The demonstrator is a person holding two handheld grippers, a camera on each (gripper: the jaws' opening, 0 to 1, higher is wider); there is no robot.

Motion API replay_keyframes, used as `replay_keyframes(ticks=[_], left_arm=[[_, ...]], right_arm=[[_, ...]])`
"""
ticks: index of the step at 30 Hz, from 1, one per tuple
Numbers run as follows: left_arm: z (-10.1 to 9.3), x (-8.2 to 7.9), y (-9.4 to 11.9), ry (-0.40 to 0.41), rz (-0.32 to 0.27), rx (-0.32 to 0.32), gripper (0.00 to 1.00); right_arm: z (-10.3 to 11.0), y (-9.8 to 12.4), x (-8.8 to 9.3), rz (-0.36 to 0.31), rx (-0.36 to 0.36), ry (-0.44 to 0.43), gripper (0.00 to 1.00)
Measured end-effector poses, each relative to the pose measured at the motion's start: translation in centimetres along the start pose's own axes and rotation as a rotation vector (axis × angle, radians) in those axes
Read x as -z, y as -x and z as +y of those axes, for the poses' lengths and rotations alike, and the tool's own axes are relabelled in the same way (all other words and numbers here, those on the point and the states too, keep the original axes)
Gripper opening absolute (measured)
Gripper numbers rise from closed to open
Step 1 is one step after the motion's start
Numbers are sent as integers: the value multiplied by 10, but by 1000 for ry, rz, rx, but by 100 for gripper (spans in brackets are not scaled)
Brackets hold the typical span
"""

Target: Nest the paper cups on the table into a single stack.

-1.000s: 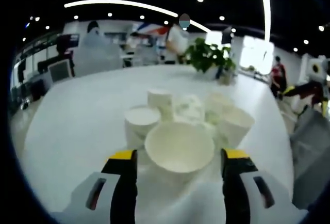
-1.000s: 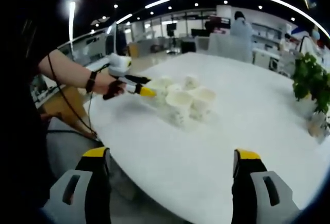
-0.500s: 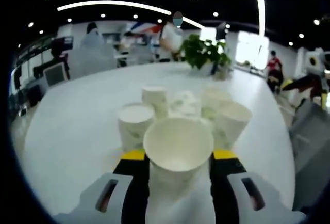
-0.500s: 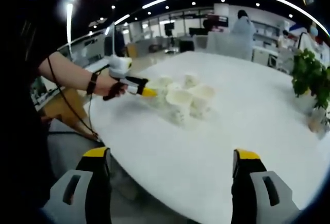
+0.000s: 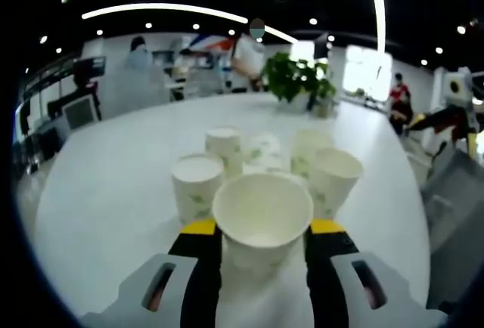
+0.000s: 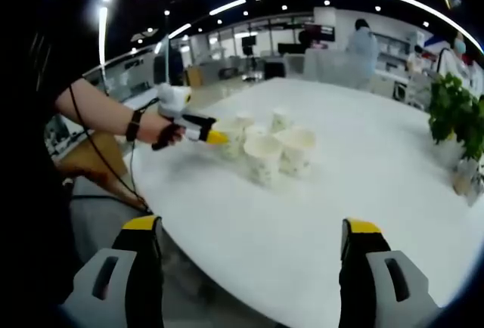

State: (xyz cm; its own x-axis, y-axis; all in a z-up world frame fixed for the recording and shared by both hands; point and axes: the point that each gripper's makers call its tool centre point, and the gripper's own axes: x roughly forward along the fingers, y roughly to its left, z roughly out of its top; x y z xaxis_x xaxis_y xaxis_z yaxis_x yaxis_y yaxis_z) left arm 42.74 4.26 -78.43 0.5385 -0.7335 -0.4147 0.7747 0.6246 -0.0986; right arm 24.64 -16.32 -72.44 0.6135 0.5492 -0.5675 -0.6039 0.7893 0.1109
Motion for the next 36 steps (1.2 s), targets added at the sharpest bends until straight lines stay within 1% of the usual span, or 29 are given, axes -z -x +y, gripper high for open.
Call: replay_keyframes(ticks=[12,15,17,20,23,25,30,34,36], left_arm=[[-13,-8,7,-17,-25,27,41],[-19,-10,11,-31,-36,42,41],[-21,-10,12,-33,-30,47,41],[-27,-11,15,-31,-42,65,41],[-33,-9,16,-37,-40,78,41],[-37,-10,17,-42,-52,90,41],[-46,-5,19,-50,-42,113,41],[-51,-4,22,-43,-59,124,42],[-54,-4,23,-13,-70,131,42]], right_arm=[[2,1,-4,-17,-9,8,96],[2,1,-4,-19,-10,11,96],[2,1,-4,-22,-12,8,96],[3,2,-5,-23,-14,14,96],[3,2,-6,-27,-16,22,97],[2,2,-7,-28,-17,22,97],[2,2,-8,-29,-21,28,97],[1,3,-8,-31,-18,29,97],[1,3,-7,-26,-19,27,97]])
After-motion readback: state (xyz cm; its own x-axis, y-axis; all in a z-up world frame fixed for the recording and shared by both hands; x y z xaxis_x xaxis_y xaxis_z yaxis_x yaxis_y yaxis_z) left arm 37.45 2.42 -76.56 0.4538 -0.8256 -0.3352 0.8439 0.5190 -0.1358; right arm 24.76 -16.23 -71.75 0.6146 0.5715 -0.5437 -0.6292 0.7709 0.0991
